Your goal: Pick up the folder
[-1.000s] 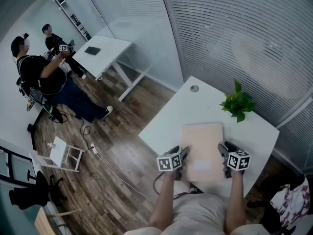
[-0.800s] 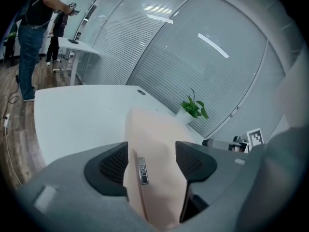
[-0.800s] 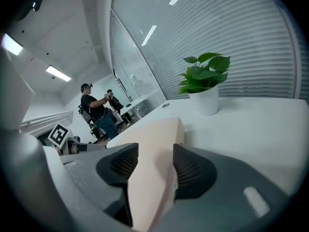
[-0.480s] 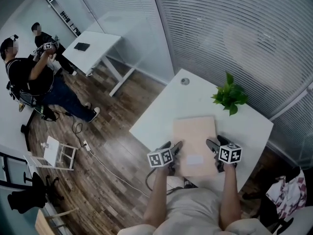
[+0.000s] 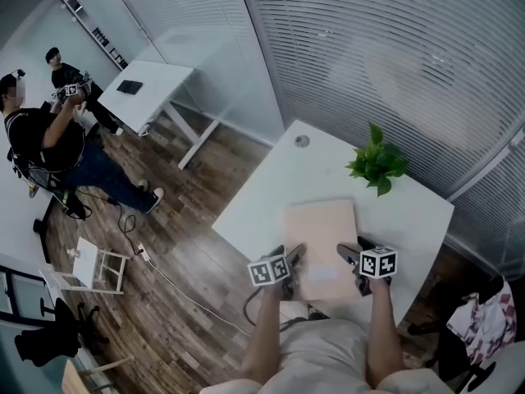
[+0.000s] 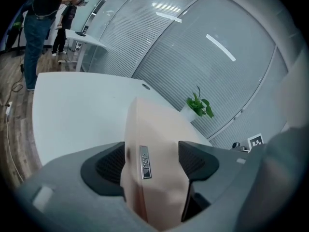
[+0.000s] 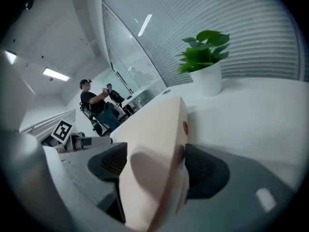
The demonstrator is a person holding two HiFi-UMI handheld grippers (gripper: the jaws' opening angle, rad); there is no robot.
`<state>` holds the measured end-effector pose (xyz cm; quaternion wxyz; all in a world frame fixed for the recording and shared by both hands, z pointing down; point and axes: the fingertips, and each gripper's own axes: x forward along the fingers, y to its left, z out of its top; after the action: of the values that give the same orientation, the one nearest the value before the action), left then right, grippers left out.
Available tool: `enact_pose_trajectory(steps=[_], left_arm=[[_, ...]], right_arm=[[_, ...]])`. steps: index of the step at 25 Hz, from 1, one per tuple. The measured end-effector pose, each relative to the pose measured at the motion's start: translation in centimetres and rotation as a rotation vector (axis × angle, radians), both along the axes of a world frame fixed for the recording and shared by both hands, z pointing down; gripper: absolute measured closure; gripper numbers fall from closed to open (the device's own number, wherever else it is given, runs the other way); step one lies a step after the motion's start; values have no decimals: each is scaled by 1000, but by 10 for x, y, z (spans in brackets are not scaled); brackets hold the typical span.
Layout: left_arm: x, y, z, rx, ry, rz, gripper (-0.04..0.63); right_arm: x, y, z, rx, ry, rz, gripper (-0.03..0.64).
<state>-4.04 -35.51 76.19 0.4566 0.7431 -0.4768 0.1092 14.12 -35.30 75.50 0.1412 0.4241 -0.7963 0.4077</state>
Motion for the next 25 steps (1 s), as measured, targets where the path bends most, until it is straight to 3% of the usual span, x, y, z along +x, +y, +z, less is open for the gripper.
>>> enact_pose_trajectory(steps=[5, 9, 15, 25], left_arm=[[6, 0, 7, -24, -7, 10, 265], [8, 1, 9, -35, -11, 4, 257], [9, 2, 11, -38, -16, -10, 218], [12, 2, 11, -41, -60, 19, 218]], right_arm=[[3, 1, 10, -48, -41, 13, 233], [-2, 7, 19, -79, -3, 2, 187], [-5, 5, 19, -71, 22, -5, 186], [-6, 6, 18, -73, 88, 7, 187]])
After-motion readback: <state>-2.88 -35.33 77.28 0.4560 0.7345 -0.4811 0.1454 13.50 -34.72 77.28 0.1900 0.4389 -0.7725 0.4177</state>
